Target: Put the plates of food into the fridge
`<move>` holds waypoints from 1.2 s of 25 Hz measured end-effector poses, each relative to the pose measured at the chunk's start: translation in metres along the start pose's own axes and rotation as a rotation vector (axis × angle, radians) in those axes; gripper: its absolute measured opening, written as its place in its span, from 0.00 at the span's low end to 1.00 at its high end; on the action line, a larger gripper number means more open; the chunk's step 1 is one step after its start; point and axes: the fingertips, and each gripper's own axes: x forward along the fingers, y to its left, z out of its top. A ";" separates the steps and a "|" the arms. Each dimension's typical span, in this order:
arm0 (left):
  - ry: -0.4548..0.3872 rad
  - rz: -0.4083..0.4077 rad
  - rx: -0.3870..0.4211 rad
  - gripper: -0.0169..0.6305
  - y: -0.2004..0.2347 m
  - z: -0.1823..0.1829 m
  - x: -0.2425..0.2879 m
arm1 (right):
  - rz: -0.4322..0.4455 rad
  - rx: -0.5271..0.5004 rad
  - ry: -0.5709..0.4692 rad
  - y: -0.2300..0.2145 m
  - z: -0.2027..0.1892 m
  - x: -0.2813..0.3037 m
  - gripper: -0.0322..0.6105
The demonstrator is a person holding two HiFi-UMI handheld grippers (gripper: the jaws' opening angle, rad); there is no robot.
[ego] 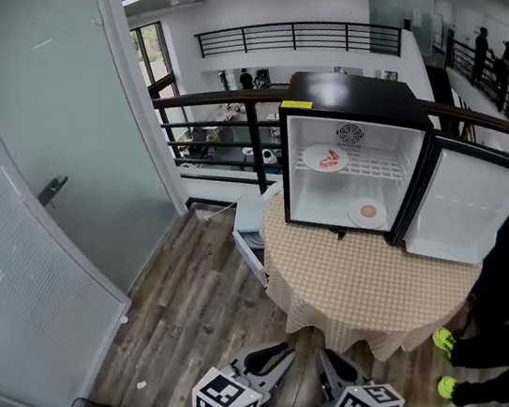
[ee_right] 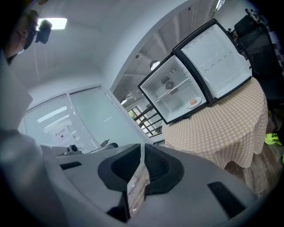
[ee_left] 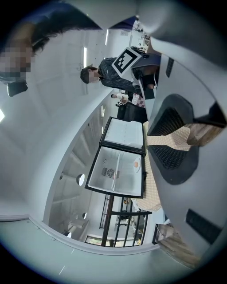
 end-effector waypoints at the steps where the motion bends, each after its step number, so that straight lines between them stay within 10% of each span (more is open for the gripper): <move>1: 0.000 -0.005 0.003 0.13 -0.003 0.000 -0.002 | -0.001 -0.003 -0.003 0.001 -0.001 -0.001 0.11; 30: -0.028 -0.120 0.013 0.13 -0.026 -0.059 -0.182 | -0.110 -0.054 -0.002 0.128 -0.144 -0.043 0.11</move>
